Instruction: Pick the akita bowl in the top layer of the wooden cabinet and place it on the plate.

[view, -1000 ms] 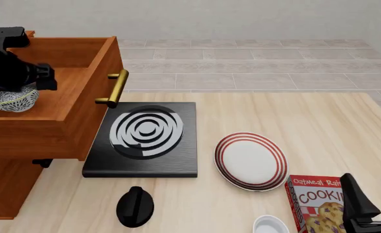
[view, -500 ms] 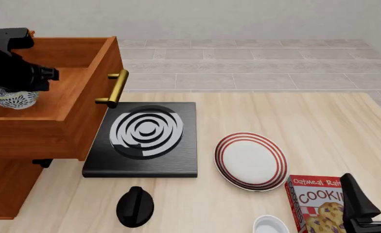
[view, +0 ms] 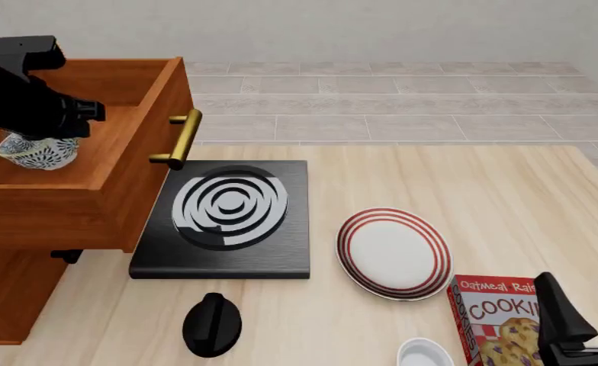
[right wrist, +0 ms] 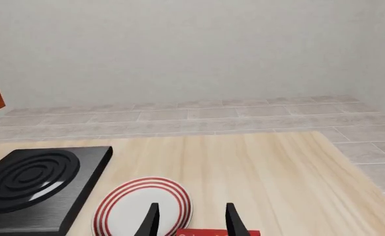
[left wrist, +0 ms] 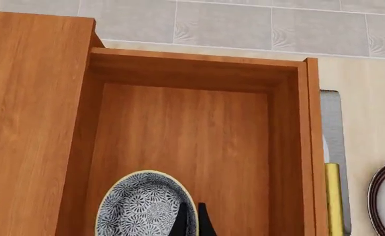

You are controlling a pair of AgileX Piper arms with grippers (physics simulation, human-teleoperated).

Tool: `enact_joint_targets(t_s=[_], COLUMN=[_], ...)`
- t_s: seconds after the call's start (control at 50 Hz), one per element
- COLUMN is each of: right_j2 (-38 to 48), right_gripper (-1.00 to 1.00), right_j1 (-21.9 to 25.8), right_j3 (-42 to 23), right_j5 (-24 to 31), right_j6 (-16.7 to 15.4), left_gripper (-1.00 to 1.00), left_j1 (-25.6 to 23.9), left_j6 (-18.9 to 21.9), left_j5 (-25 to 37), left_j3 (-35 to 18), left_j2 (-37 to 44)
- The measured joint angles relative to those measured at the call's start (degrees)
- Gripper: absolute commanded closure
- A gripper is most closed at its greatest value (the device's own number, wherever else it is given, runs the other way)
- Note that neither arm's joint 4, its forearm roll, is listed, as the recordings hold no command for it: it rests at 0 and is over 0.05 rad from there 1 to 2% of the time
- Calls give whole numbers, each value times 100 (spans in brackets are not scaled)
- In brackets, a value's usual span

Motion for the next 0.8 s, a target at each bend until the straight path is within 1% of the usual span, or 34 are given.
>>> enact_joint_targets(t_s=[0.34, 0.8], right_j2=[-25, -30], right_gripper=[-100, -100], right_j1=[-17, -19], right_j3=[-9, -15], right_j5=[12, 19], right_j6=[25, 22], left_gripper=[100, 100], left_j1=[-290, -543], left_j6=[-108, -162], left_j5=[96, 314], left_j3=[-110, -502], left_j2=[-153, -311])
